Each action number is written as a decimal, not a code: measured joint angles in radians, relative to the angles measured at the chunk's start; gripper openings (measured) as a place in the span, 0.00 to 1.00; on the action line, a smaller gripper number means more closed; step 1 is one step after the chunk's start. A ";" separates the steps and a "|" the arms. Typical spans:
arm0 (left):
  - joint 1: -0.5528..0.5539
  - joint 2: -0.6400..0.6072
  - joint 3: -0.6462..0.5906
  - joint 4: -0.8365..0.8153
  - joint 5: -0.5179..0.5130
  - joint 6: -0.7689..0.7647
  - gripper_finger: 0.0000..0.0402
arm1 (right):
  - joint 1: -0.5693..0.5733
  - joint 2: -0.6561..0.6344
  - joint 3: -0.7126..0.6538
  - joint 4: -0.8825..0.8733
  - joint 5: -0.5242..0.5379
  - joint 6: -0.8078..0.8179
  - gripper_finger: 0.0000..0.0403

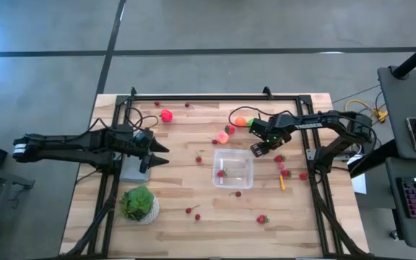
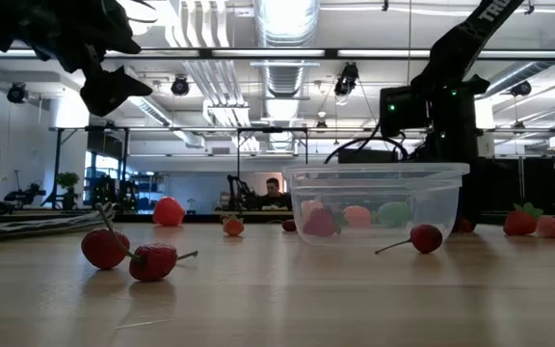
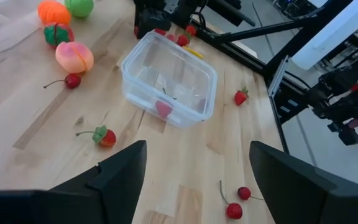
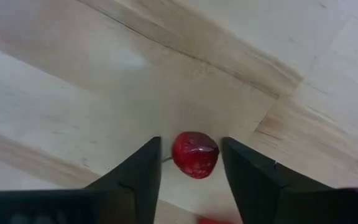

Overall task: Pick and placing Produce into tupperware
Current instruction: Put the cherry into the transparent bin

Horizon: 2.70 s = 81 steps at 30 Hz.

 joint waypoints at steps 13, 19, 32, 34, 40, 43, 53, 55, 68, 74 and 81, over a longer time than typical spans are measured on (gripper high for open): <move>0.000 0.032 0.000 -0.001 0.000 0.000 0.67 | 0.007 -0.047 -0.003 -0.005 -0.020 0.019 0.19; 0.000 0.031 0.000 -0.002 0.000 0.000 0.67 | 0.035 -0.137 0.010 -0.003 -0.108 0.004 0.18; 0.000 0.031 0.001 -0.002 0.000 0.001 0.67 | 0.294 -0.302 0.159 0.173 -0.159 -0.018 0.21; -0.001 0.031 0.001 0.000 0.002 0.003 0.67 | 0.317 -0.290 0.168 0.199 -0.159 -0.020 0.22; -0.002 0.019 0.002 -0.003 0.009 0.012 0.67 | 0.328 -0.208 0.171 0.198 -0.158 0.003 0.28; -0.002 0.013 0.002 -0.002 0.024 0.028 0.67 | 0.341 -0.151 0.182 0.195 -0.158 0.007 0.35; -0.002 0.008 0.002 -0.003 0.032 0.037 0.67 | 0.362 -0.040 0.344 -0.023 -0.077 0.005 0.52; -0.002 0.008 0.002 -0.003 0.032 0.037 0.67 | 0.376 -0.051 0.400 -0.185 0.007 -0.013 0.53; -0.001 0.011 0.002 0.001 0.032 0.043 0.67 | 0.439 -0.345 0.271 -0.552 0.075 0.246 0.52; -0.001 0.013 0.002 0.005 0.032 0.054 0.67 | 0.527 -0.457 0.102 -0.536 -0.004 0.418 0.52; -0.001 0.013 0.002 0.003 0.032 0.054 0.67 | 0.657 -0.458 0.036 -0.549 -0.017 0.396 0.52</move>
